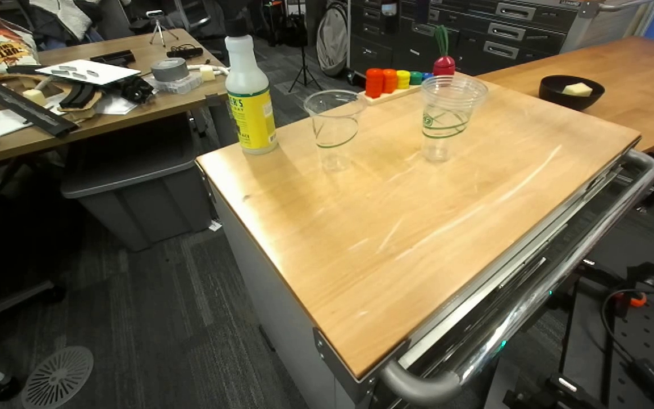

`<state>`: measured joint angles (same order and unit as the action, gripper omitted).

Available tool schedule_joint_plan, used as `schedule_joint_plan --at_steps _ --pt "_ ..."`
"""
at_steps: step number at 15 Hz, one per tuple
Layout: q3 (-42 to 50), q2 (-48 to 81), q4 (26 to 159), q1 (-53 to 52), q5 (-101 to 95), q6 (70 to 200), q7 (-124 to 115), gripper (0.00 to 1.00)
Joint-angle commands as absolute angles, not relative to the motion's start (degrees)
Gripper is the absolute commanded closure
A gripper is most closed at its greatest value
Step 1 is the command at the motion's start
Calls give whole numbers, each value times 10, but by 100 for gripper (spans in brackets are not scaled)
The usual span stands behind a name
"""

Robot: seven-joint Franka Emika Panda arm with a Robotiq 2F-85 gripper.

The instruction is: Stack the cups

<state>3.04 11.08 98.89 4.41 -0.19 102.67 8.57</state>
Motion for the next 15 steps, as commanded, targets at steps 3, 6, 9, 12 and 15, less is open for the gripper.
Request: schedule_joint_plan --at_steps 3,6,9,12,15 --pt "12 171 926 40 30 972 120 0" --pt "-1 187 923 35 29 983 128 0" --pt "-12 201 918 29 29 985 138 0" --pt "-17 210 922 24 23 1004 140 0" --pt "-17 218 923 21 19 1029 143 0"
